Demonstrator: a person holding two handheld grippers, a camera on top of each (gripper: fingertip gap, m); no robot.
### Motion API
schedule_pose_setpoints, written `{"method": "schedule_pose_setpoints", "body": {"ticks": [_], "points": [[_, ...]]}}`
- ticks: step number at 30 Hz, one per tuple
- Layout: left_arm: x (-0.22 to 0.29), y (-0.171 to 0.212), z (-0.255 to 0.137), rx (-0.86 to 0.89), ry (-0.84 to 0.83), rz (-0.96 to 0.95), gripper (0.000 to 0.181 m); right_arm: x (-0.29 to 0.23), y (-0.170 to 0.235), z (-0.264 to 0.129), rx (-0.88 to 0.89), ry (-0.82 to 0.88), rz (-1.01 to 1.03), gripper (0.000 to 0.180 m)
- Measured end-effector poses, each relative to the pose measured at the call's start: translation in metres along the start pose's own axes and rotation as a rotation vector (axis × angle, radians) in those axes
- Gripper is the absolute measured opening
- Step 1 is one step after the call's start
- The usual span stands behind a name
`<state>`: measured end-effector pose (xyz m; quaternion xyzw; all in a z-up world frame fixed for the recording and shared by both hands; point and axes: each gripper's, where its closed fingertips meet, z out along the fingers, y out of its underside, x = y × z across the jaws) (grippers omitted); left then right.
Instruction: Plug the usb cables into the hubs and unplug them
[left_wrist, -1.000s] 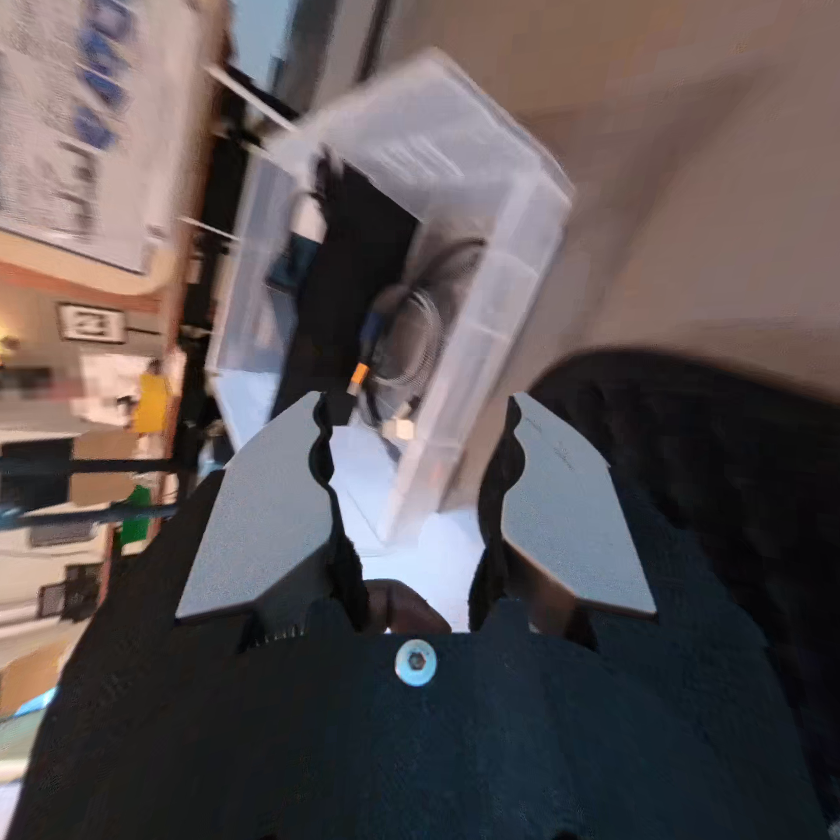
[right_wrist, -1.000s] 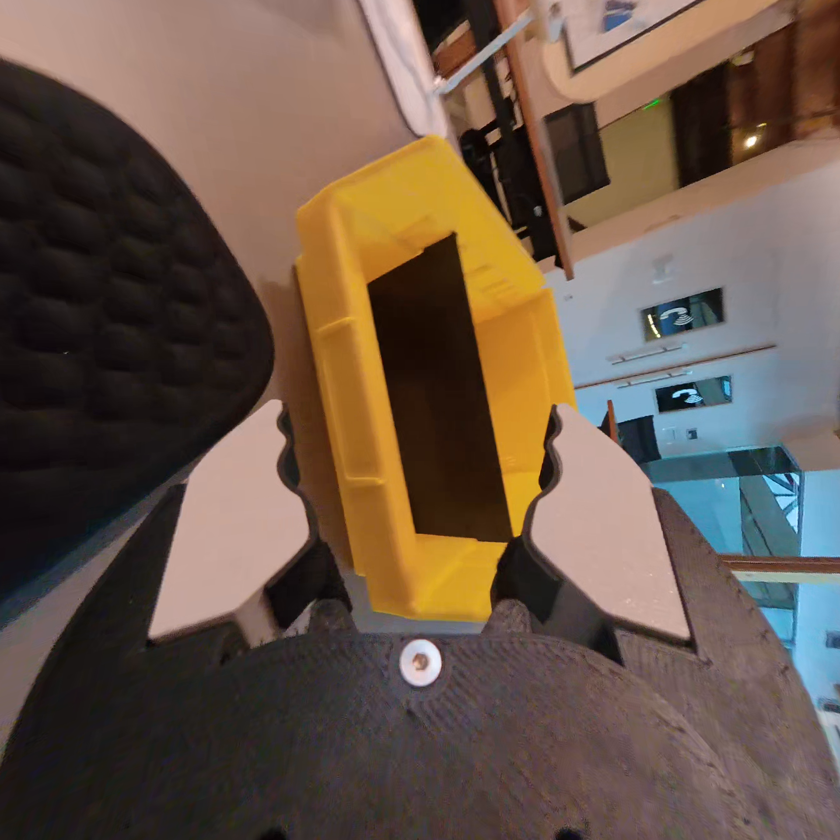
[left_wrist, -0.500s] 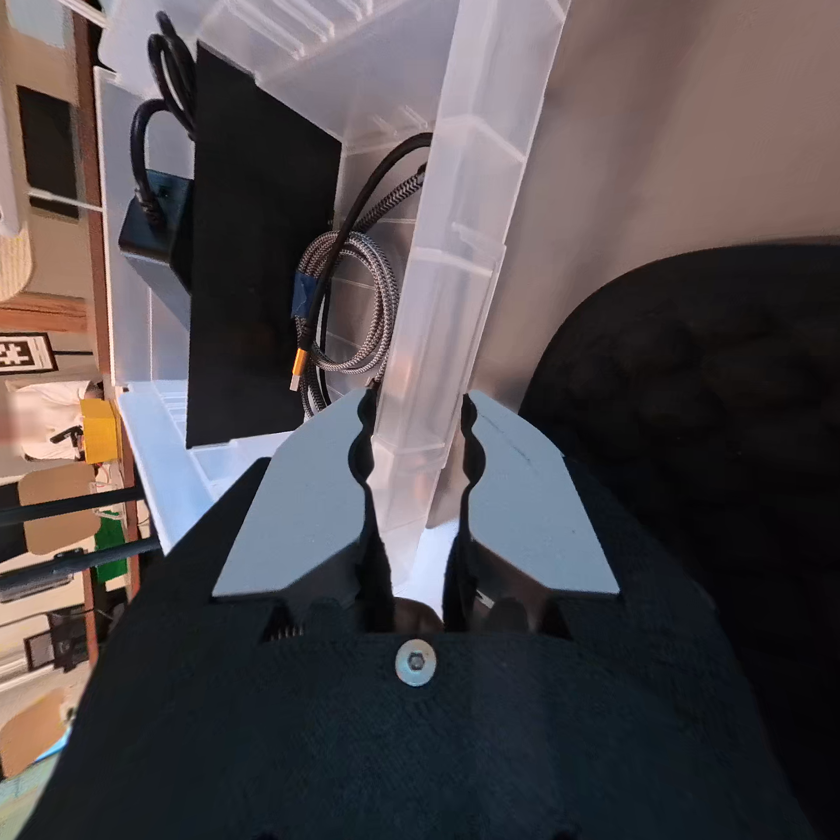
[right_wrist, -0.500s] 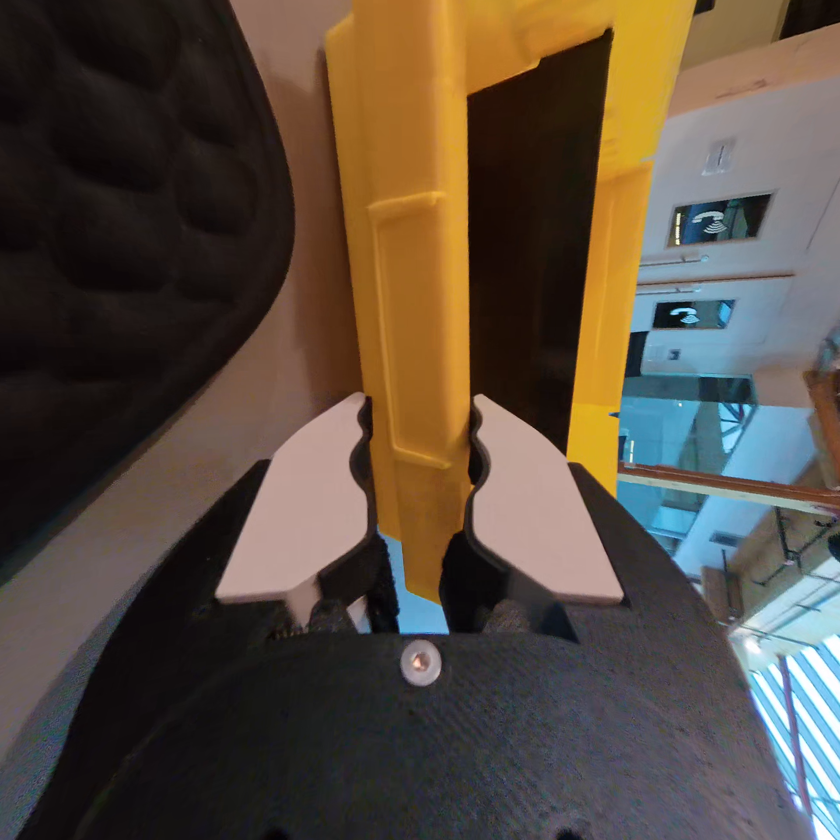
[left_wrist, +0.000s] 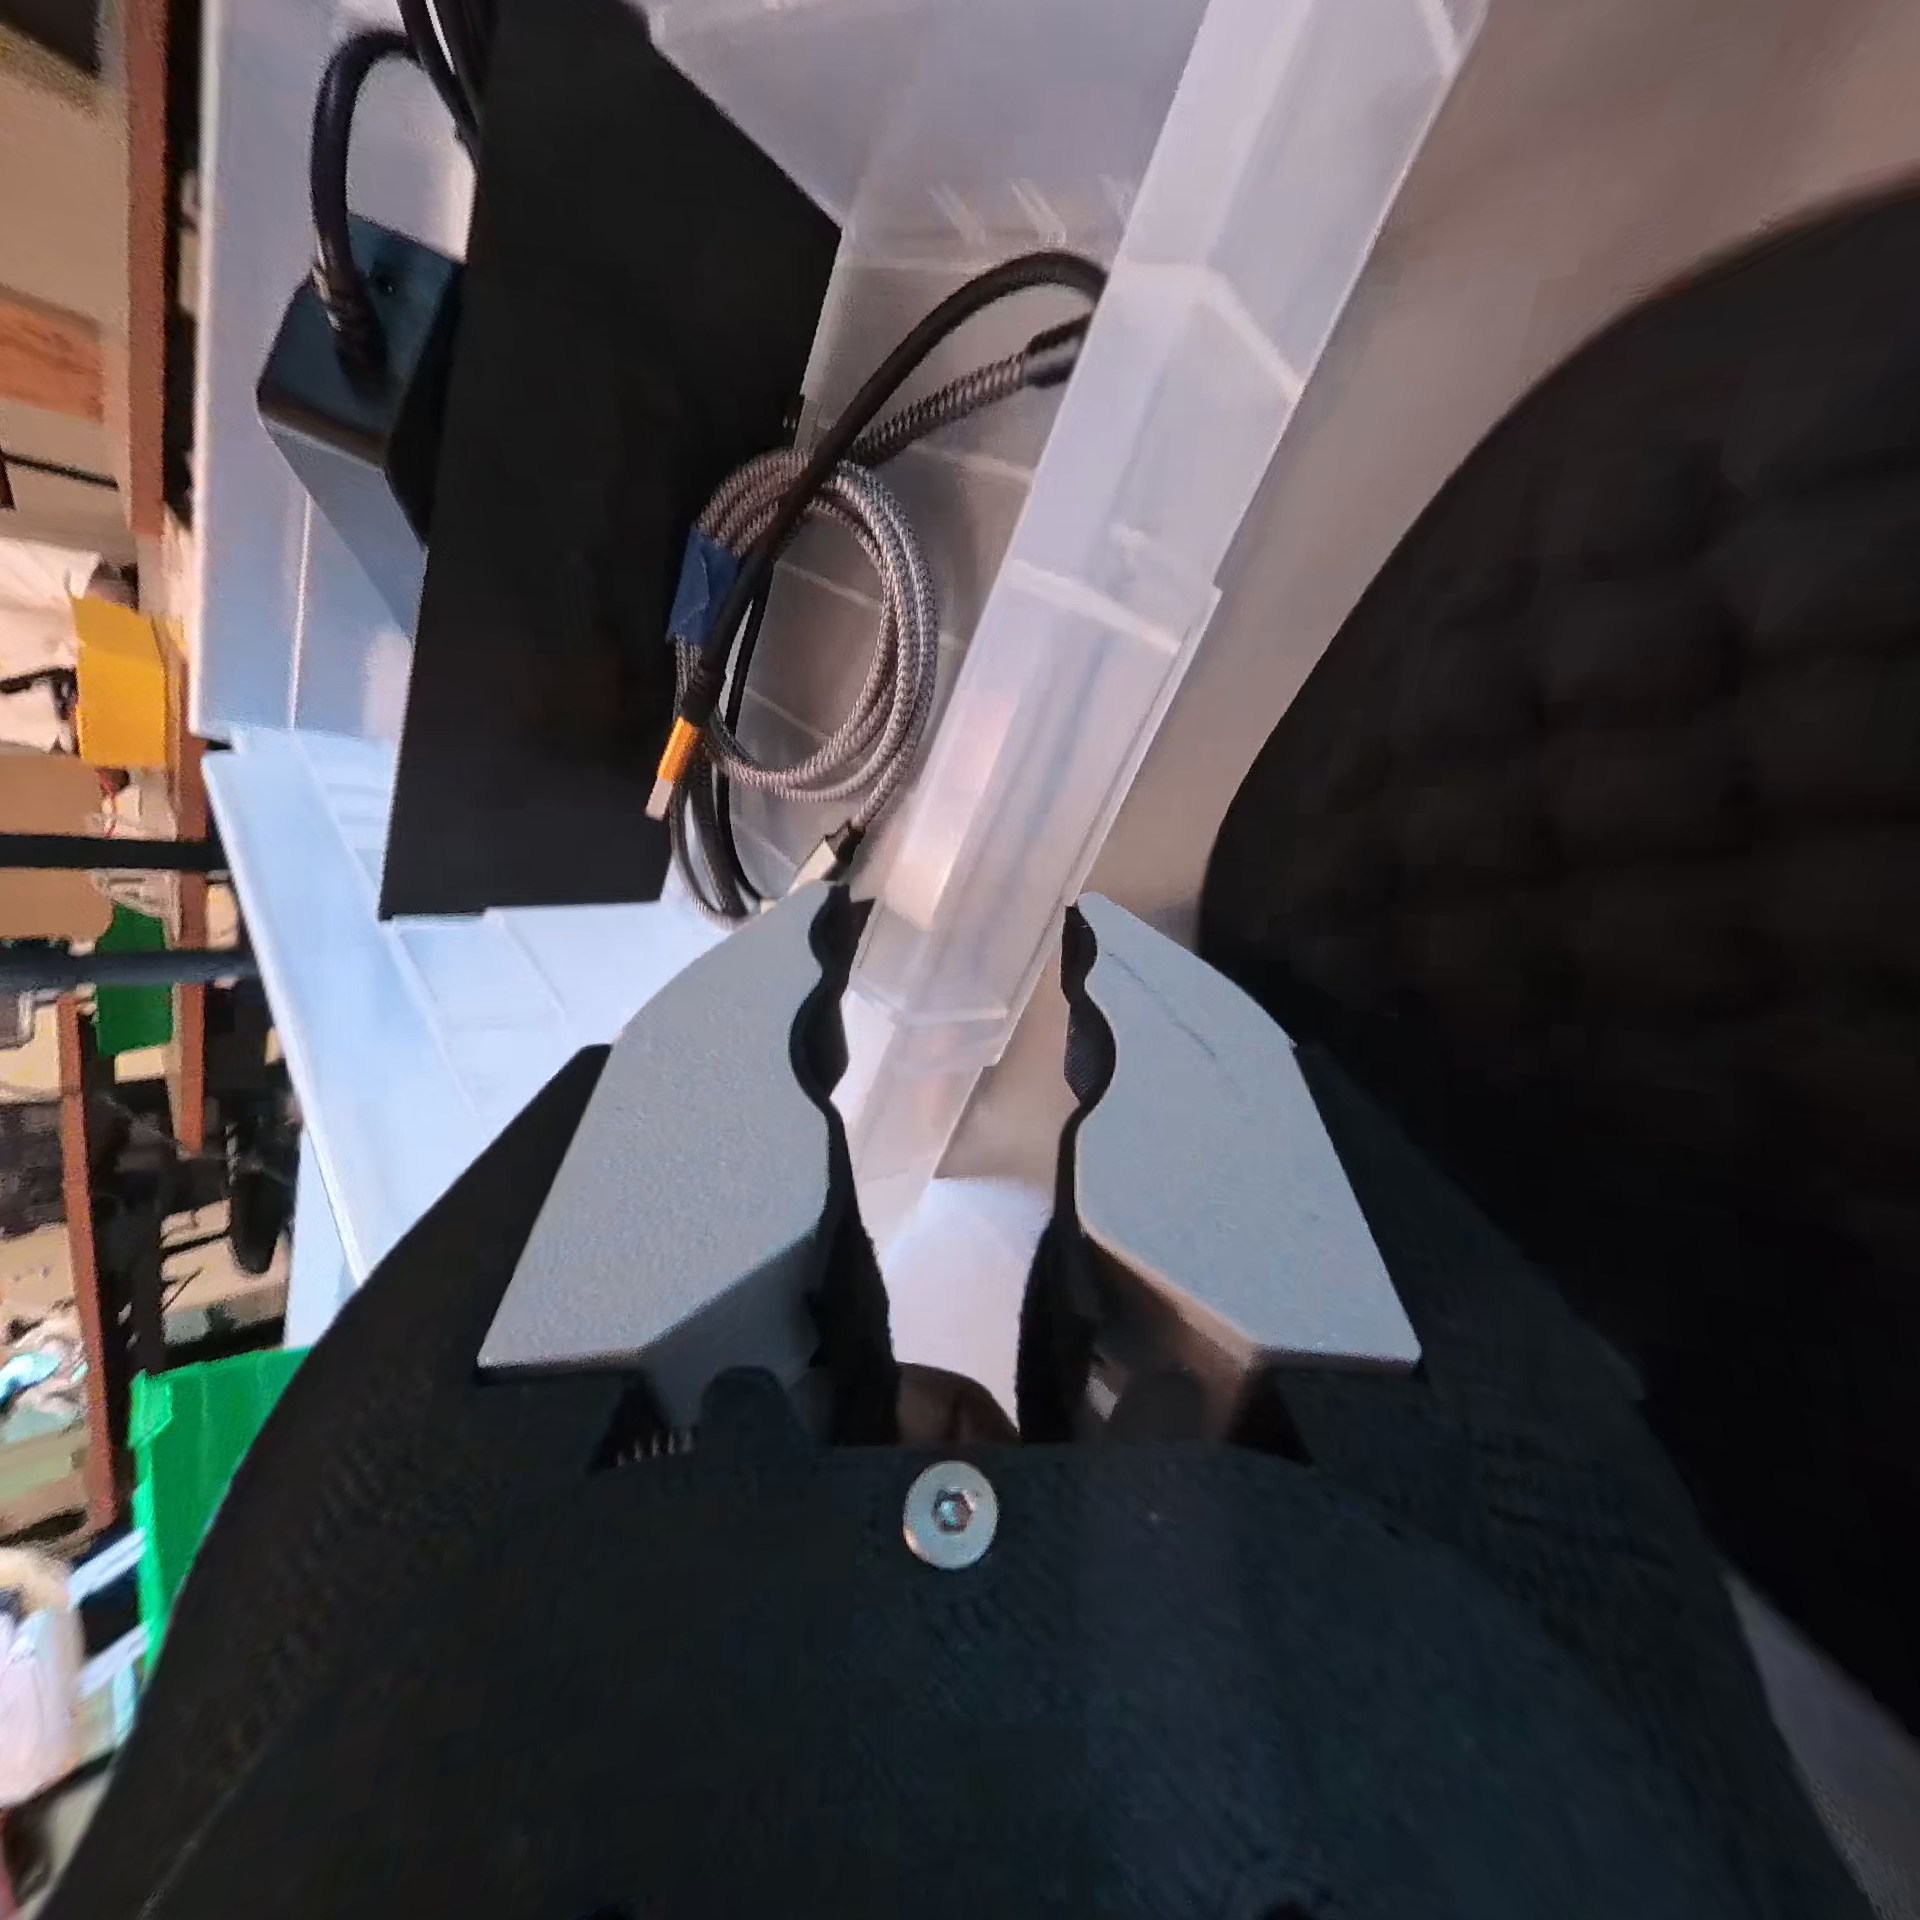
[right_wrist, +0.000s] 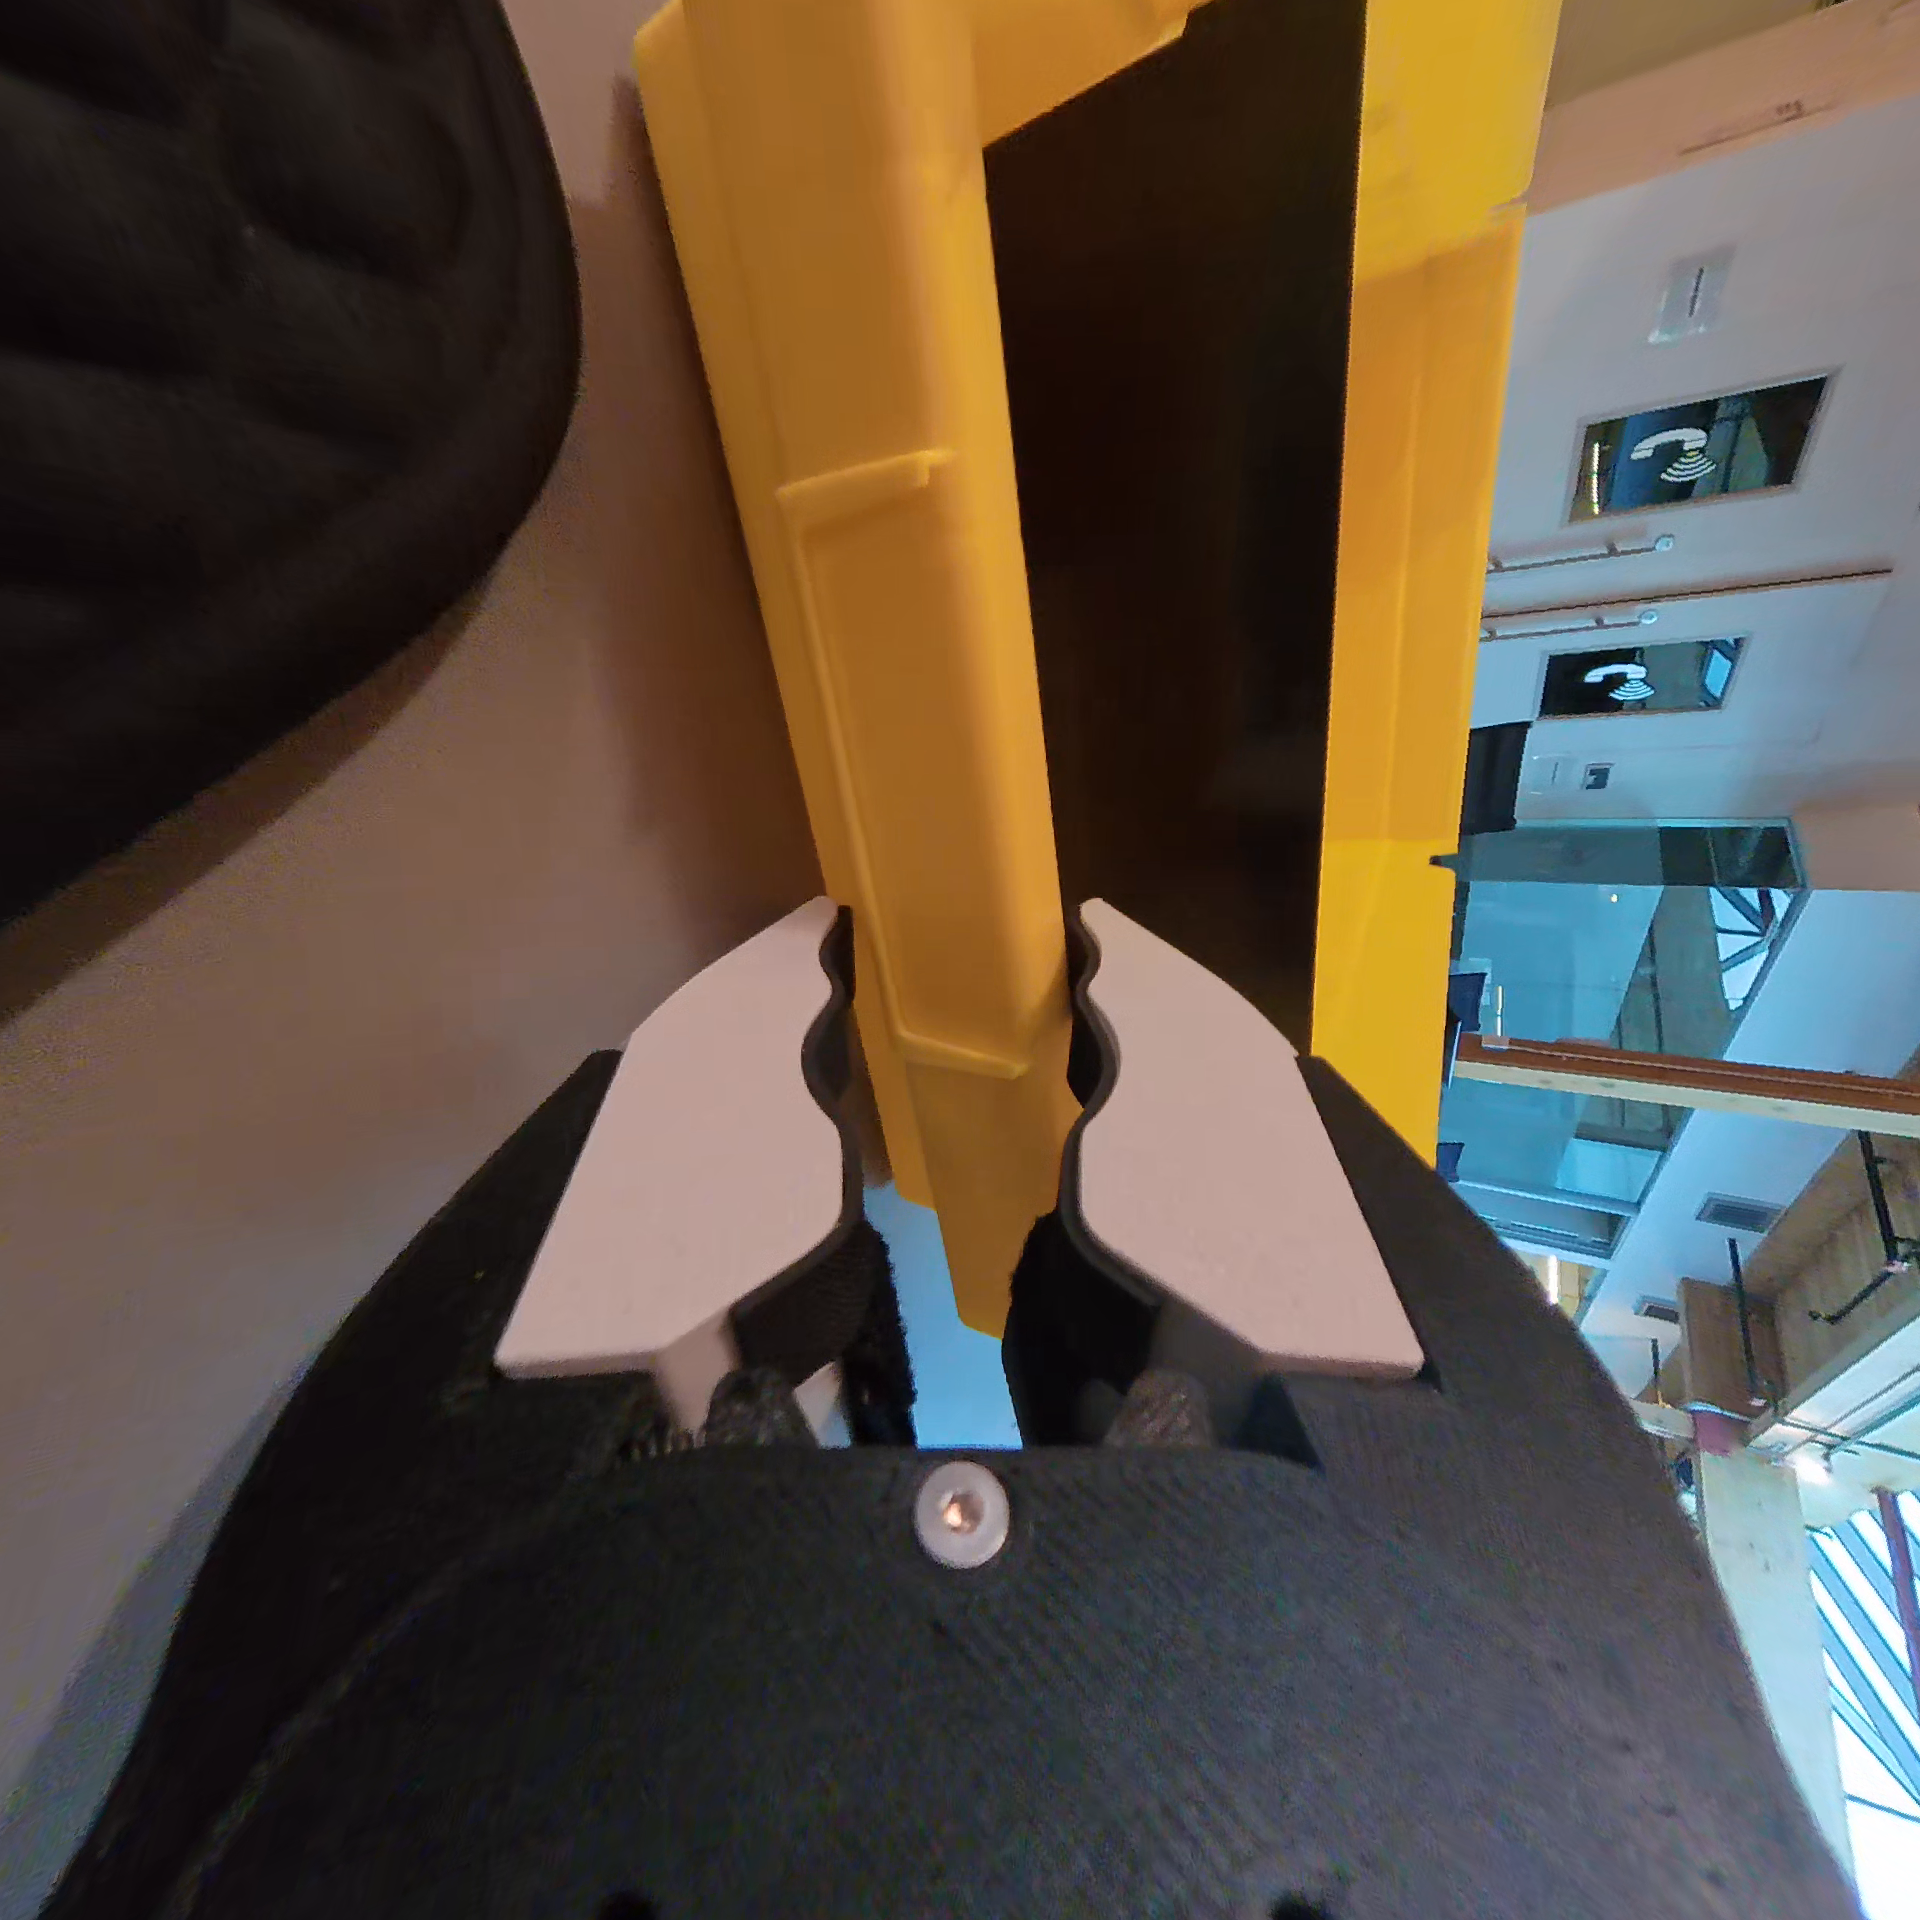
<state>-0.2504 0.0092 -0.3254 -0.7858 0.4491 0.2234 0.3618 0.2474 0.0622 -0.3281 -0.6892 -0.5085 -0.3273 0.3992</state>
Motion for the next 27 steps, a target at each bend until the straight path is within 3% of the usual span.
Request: {"method": "schedule_pose_setpoints", "body": {"ticks": [5, 14, 23, 27], "points": [[-0.014, 0.045, -0.013, -0.036, -0.001, 0.028, 0.04, 0.0, 0.004, -0.002, 0.015, -0.004, 0.001, 0.039], [-0.018, 0.104, -0.043, -0.174, -0.036, -0.102, 0.041, -0.002, 0.014, -0.01, 0.01, -0.054, 0.025, 0.036], [-0.015, 0.141, -0.07, -0.078, -0.072, -0.106, 0.042, -0.007, 0.022, -0.021, 0.074, -0.106, 0.041, 0.035], [-0.019, 0.152, -0.074, -0.075, -0.103, -0.151, 0.045, -0.003, 0.044, -0.022, 0.003, -0.073, 0.077, 0.037]]}}
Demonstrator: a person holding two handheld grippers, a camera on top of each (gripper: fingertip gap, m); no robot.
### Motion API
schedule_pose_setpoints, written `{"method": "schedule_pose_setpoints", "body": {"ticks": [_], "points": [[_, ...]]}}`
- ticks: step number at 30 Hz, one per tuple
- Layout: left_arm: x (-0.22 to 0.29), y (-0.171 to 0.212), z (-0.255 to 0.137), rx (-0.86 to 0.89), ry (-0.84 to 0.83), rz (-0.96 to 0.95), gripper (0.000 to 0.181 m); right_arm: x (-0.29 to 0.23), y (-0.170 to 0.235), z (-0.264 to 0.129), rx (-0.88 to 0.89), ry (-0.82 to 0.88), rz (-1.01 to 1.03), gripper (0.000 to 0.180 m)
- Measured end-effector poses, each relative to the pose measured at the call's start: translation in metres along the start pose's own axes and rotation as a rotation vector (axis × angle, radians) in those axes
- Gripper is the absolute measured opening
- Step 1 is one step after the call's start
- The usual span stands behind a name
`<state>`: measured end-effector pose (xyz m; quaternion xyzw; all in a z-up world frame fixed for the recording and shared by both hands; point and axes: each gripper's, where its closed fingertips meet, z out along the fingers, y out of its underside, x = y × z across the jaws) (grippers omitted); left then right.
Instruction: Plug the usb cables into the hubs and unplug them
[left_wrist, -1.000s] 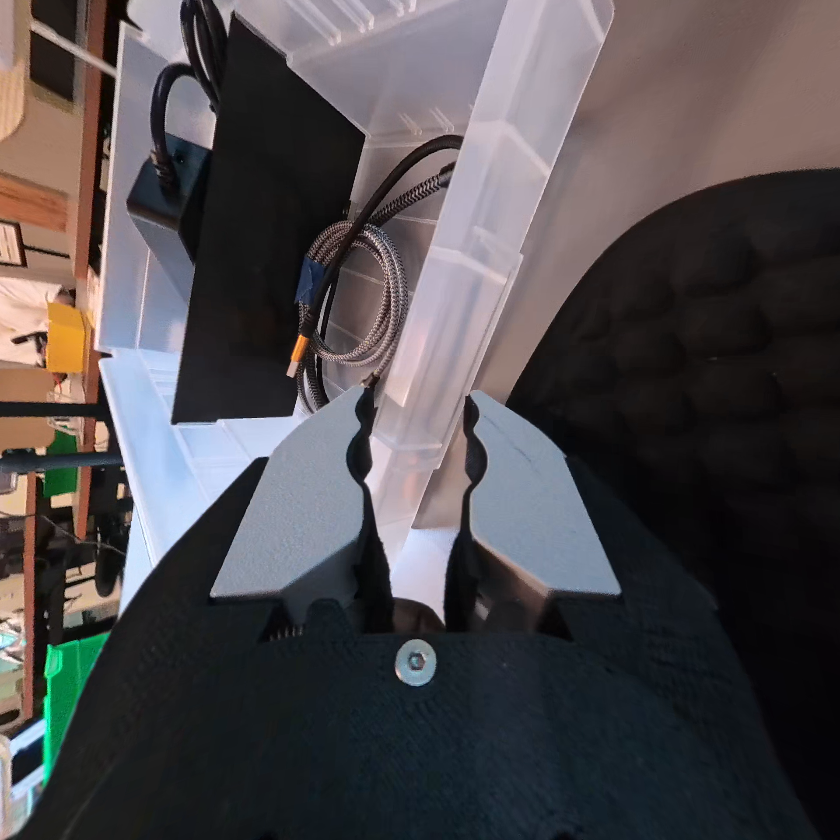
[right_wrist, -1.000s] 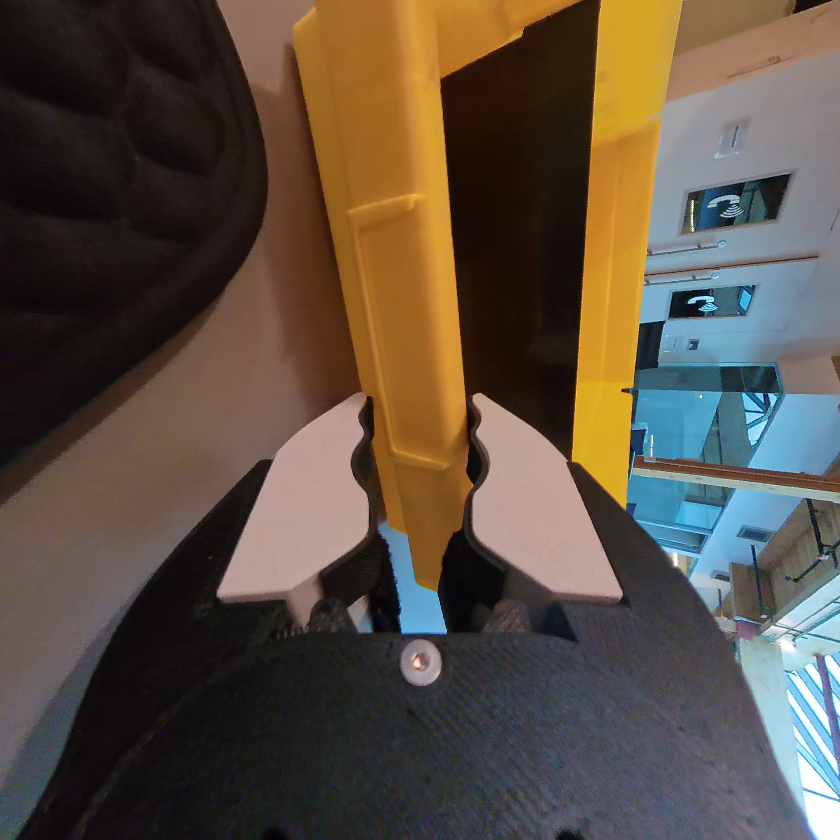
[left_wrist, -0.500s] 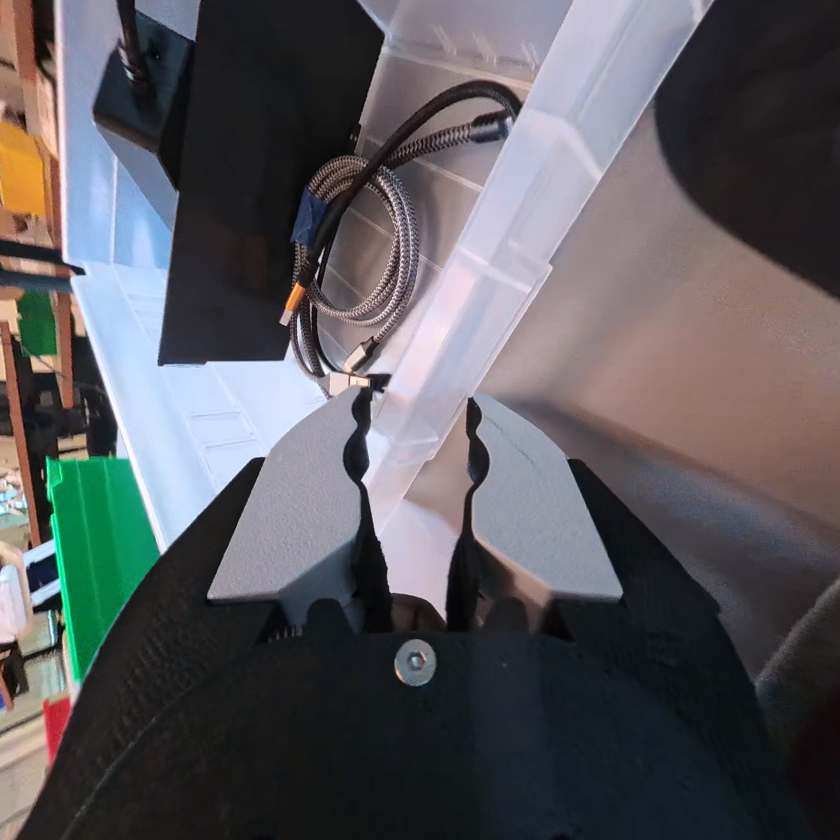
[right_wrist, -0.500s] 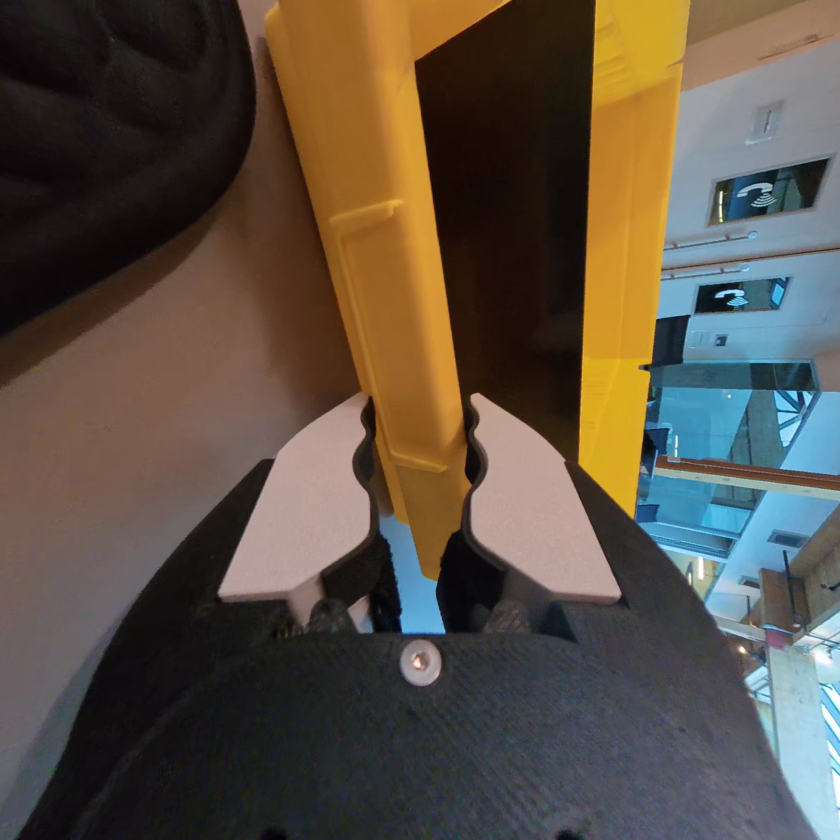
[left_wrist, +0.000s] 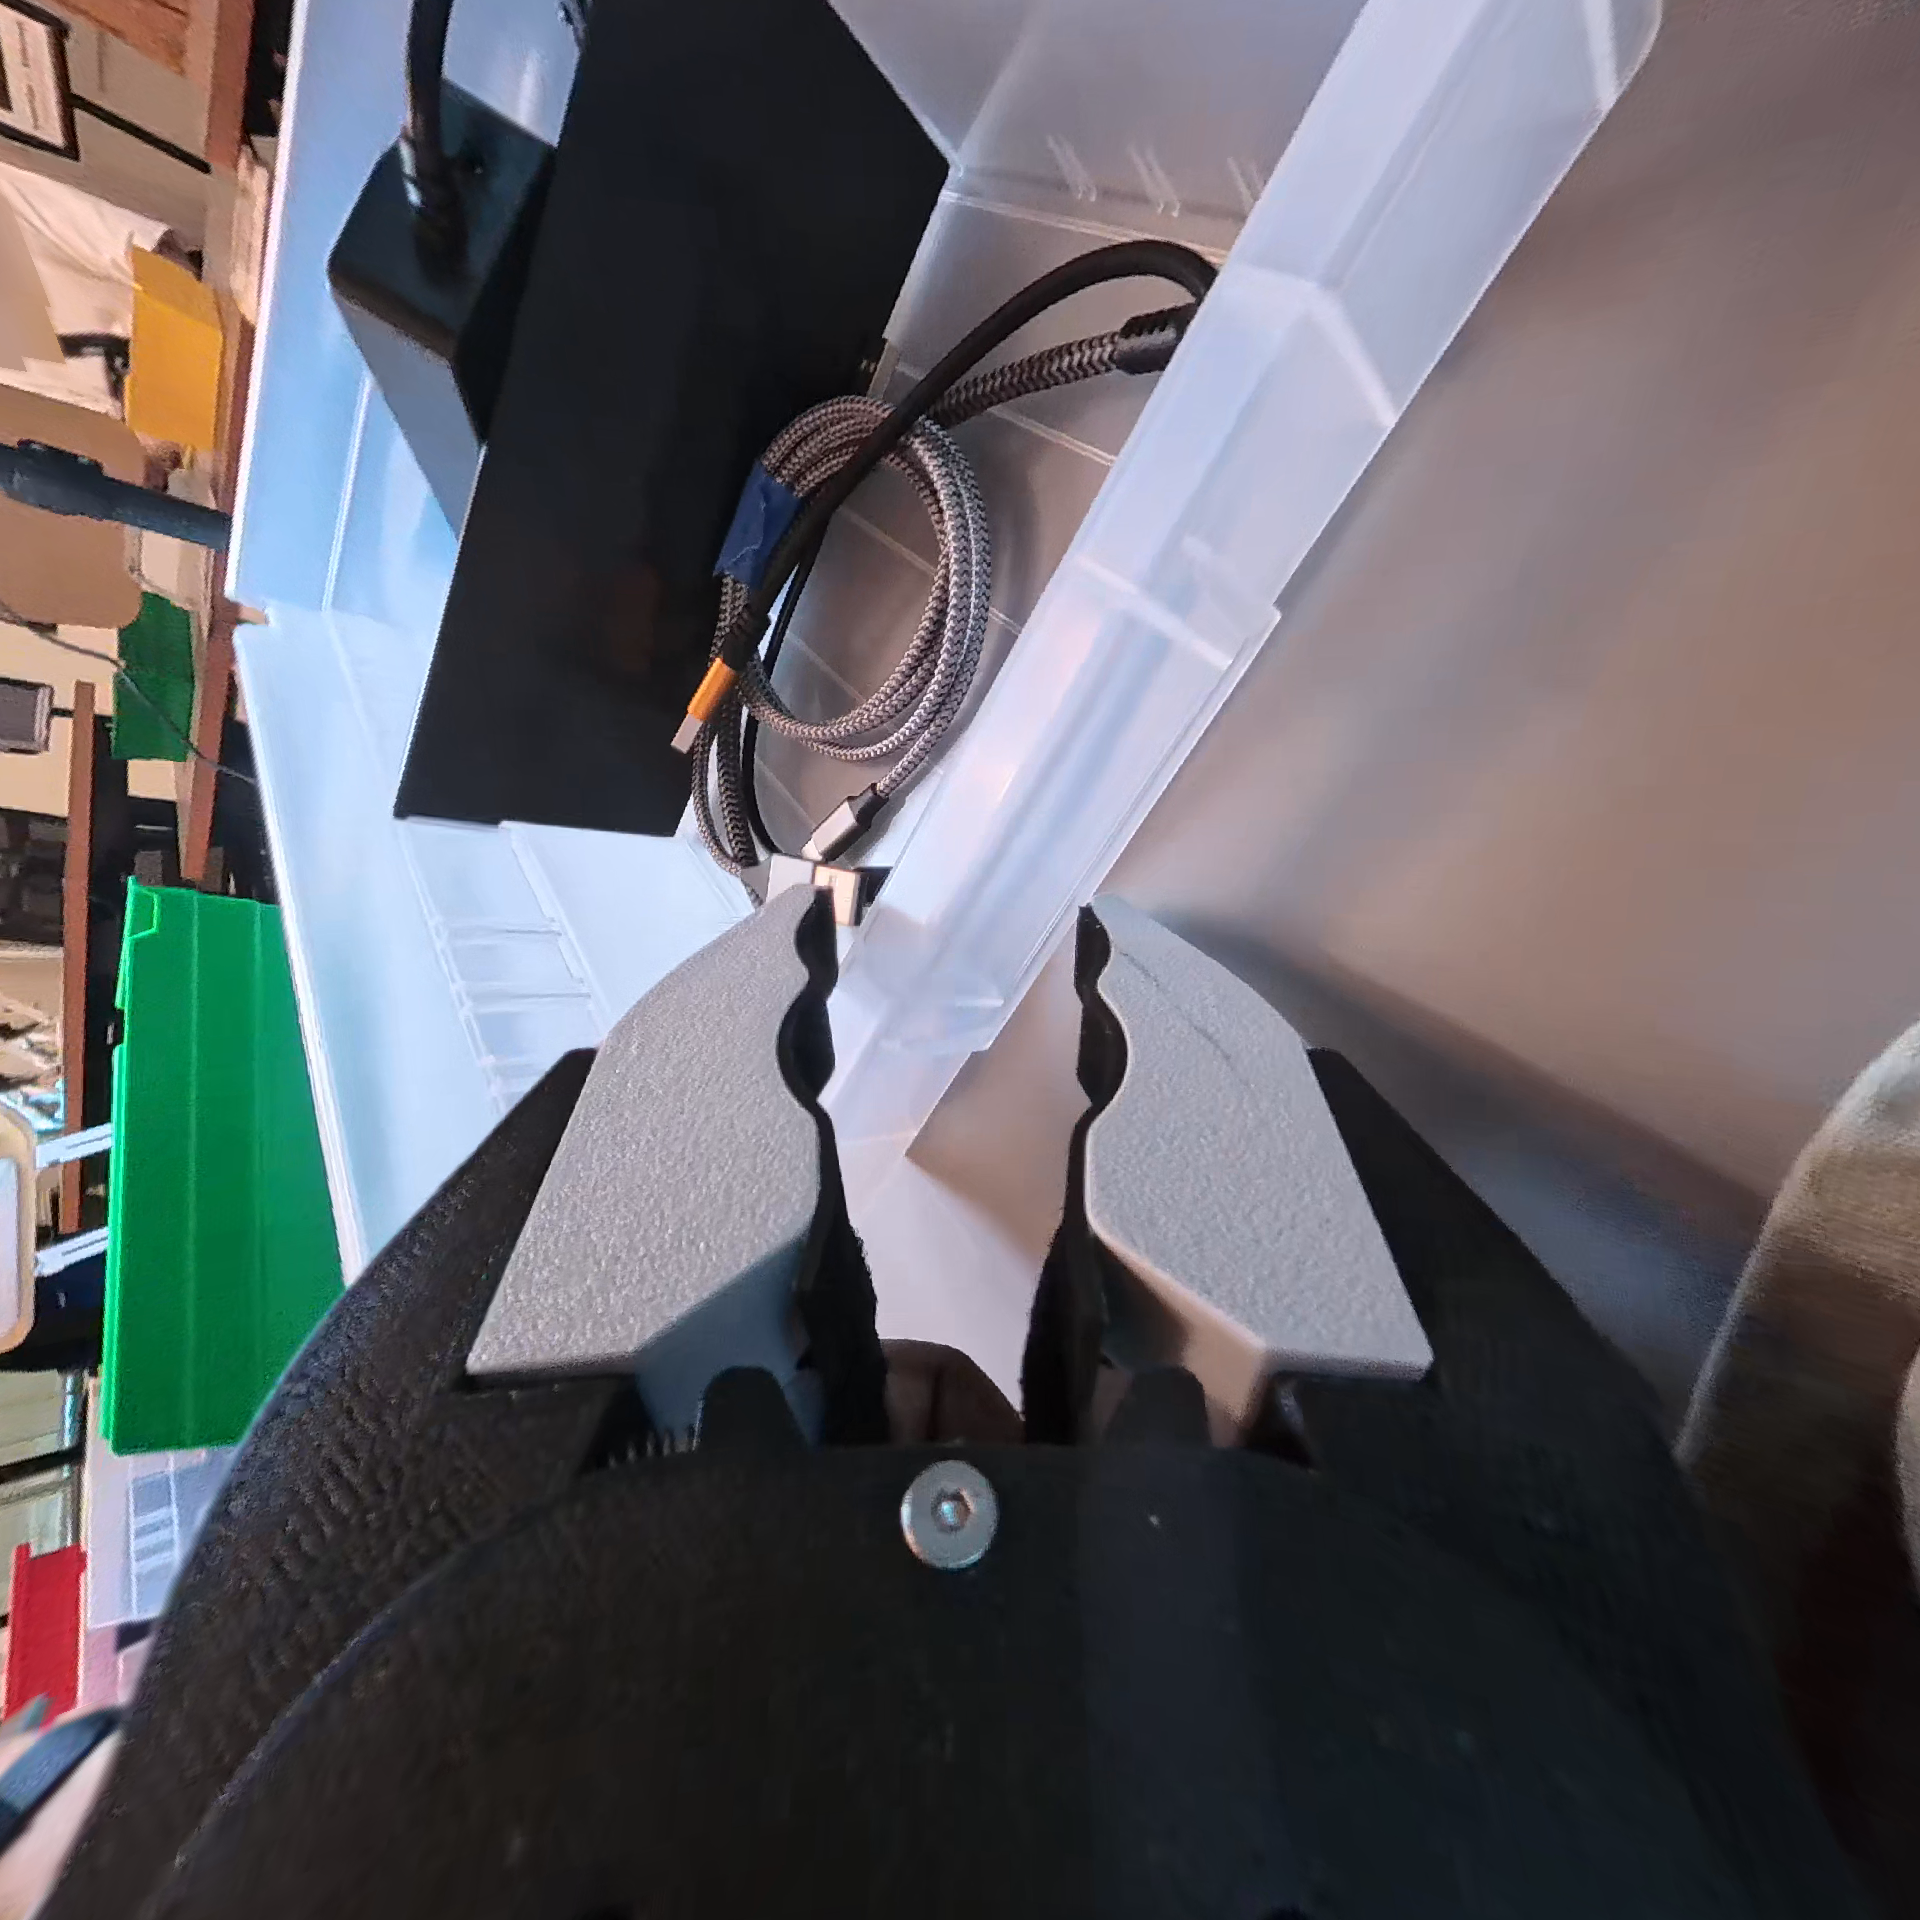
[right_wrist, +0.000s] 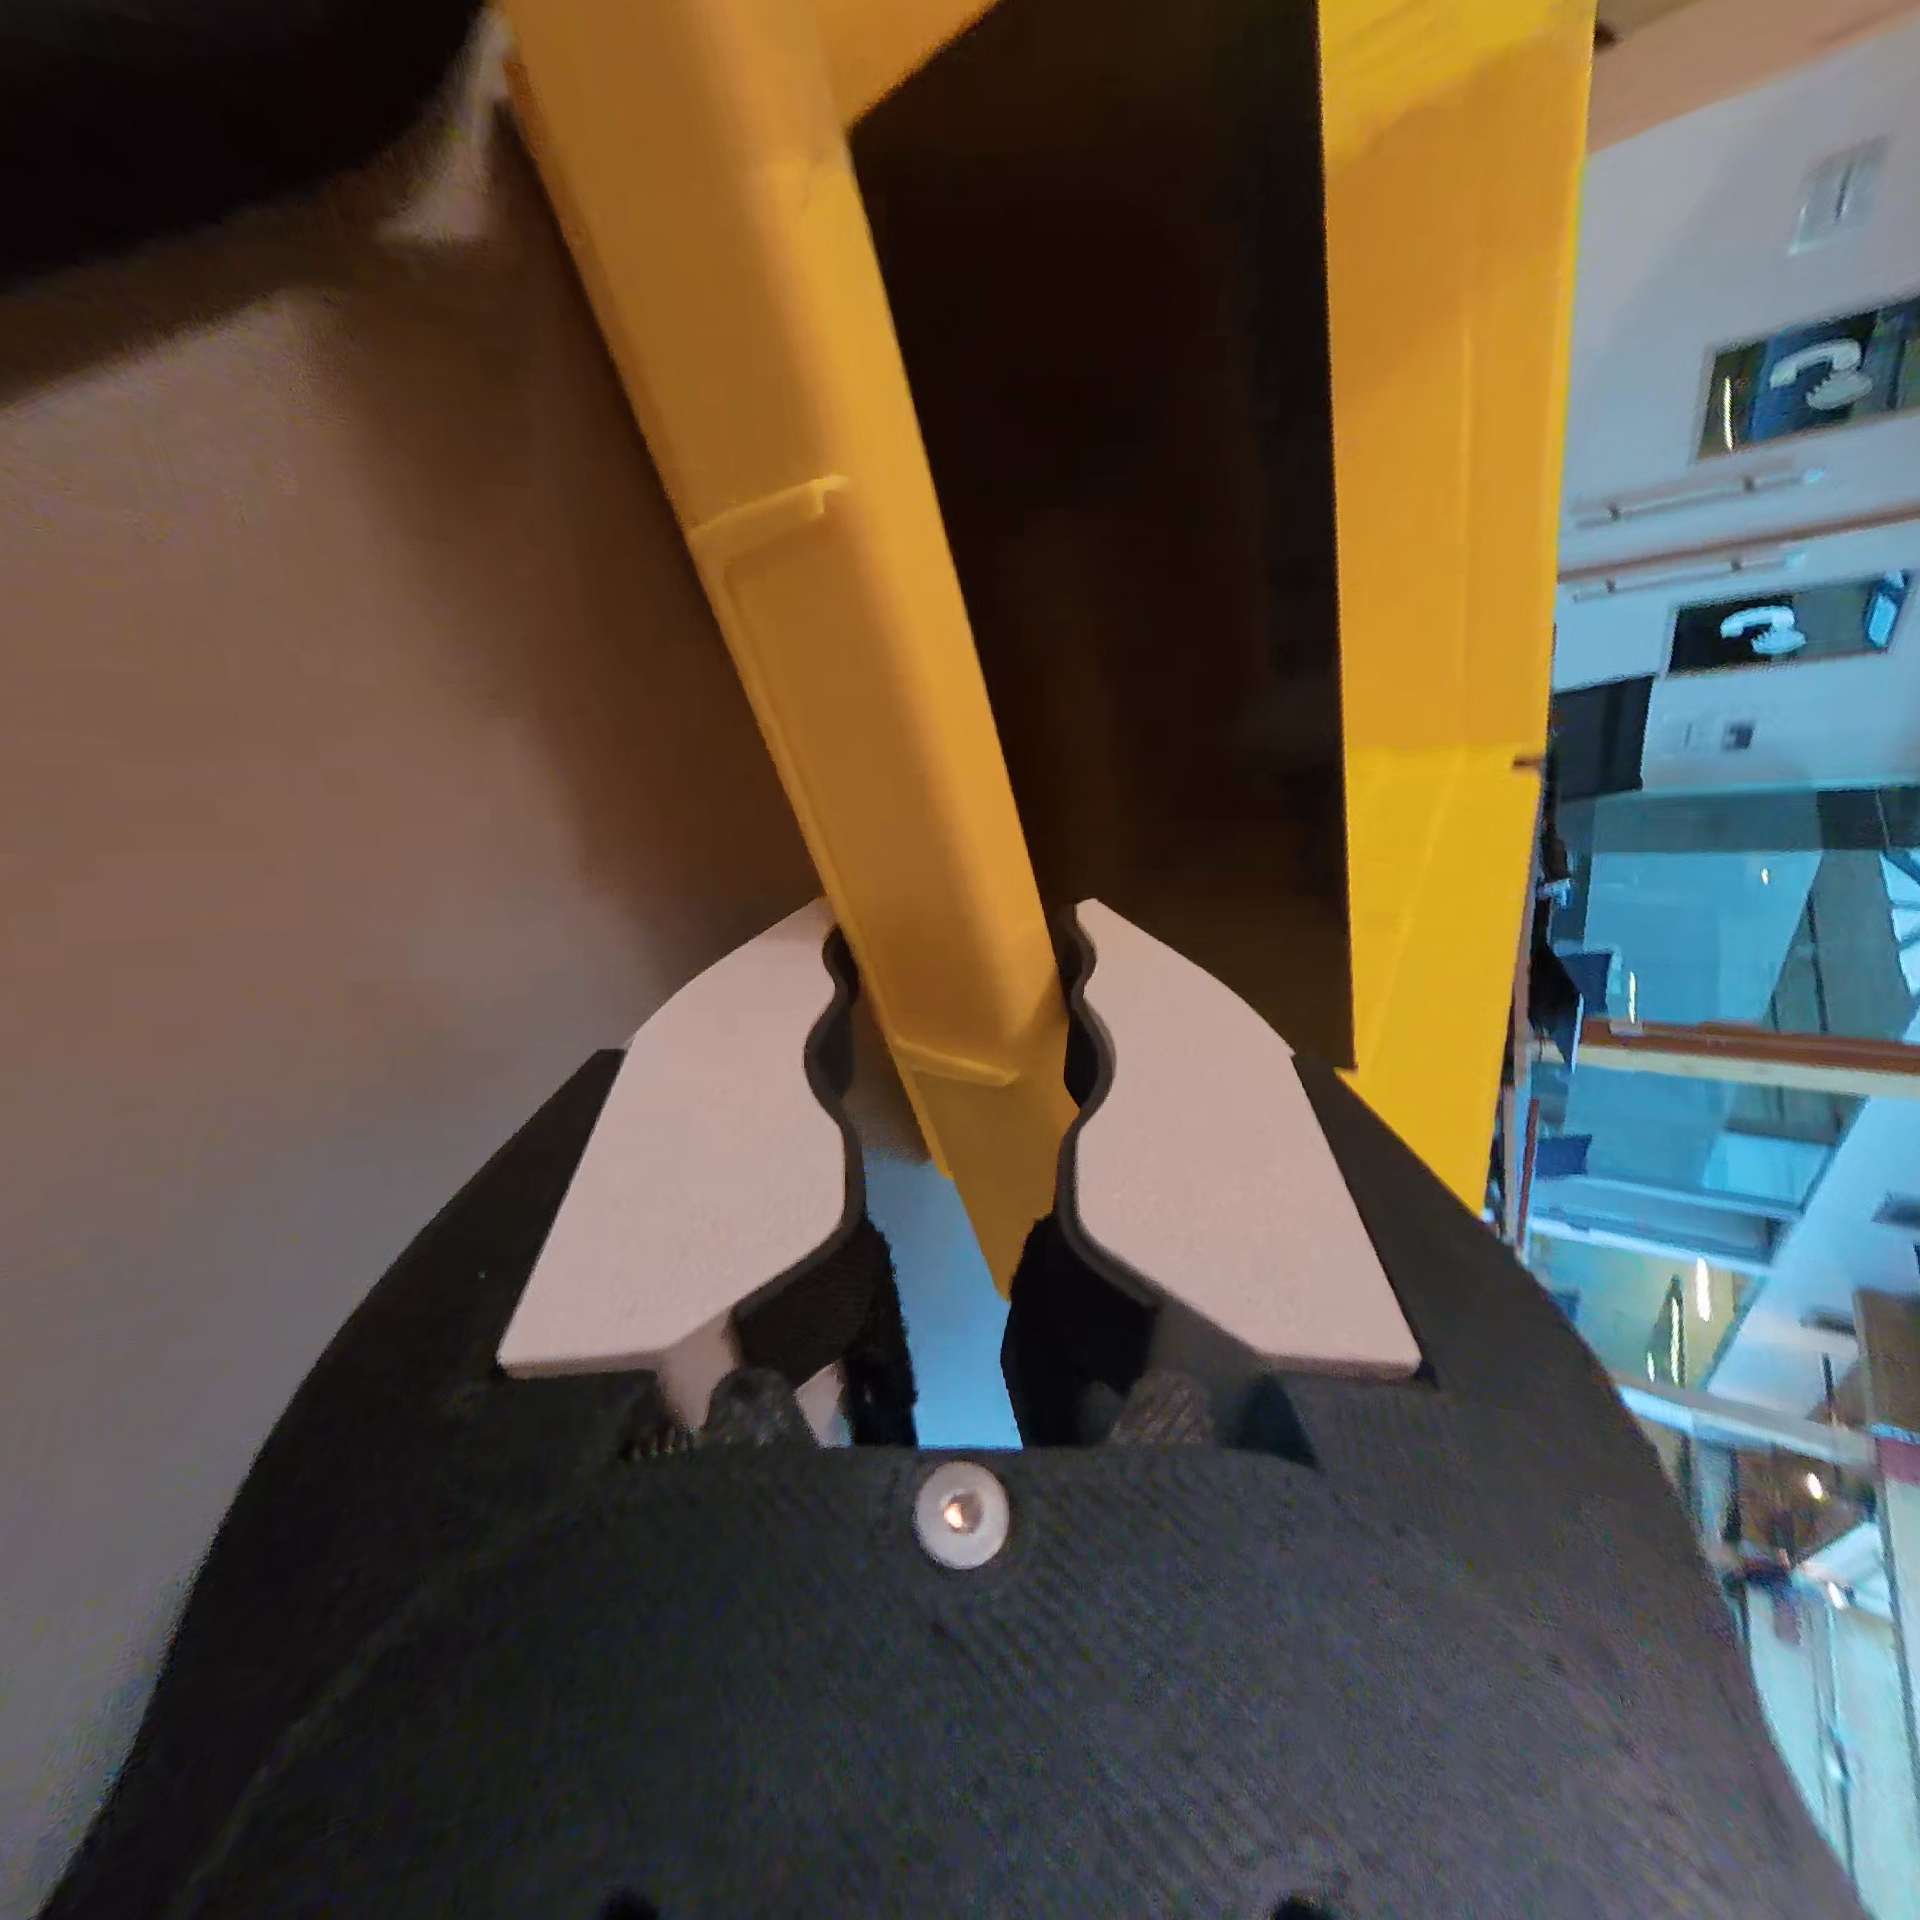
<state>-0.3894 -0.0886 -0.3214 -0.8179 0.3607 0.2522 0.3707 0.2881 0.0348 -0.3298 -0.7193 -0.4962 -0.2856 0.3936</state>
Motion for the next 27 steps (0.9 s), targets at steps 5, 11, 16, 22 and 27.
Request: {"method": "schedule_pose_setpoints", "body": {"ticks": [5, 11, 16, 22, 27], "points": [[-0.003, 0.005, 0.0, -0.003, -0.031, -0.016, 0.046, 0.013, 0.027, 0.001, -0.117, 0.075, 0.074, 0.043], [-0.004, 0.012, -0.005, 0.003, -0.038, -0.036, 0.046, 0.015, 0.031, 0.001, -0.112, 0.091, 0.098, 0.044], [-0.007, 0.022, -0.011, 0.017, -0.049, -0.085, 0.049, 0.008, 0.023, -0.004, -0.044, 0.06, 0.046, 0.048], [-0.03, -0.026, -0.048, 0.381, -0.057, -0.403, 0.058, 0.021, 0.0, -0.037, 0.24, 0.059, 0.201, 0.054], [-0.093, -0.067, -0.084, 0.659, -0.296, -0.727, 0.061, 0.041, -0.014, -0.068, 0.449, 0.081, 0.377, 0.063]]}}
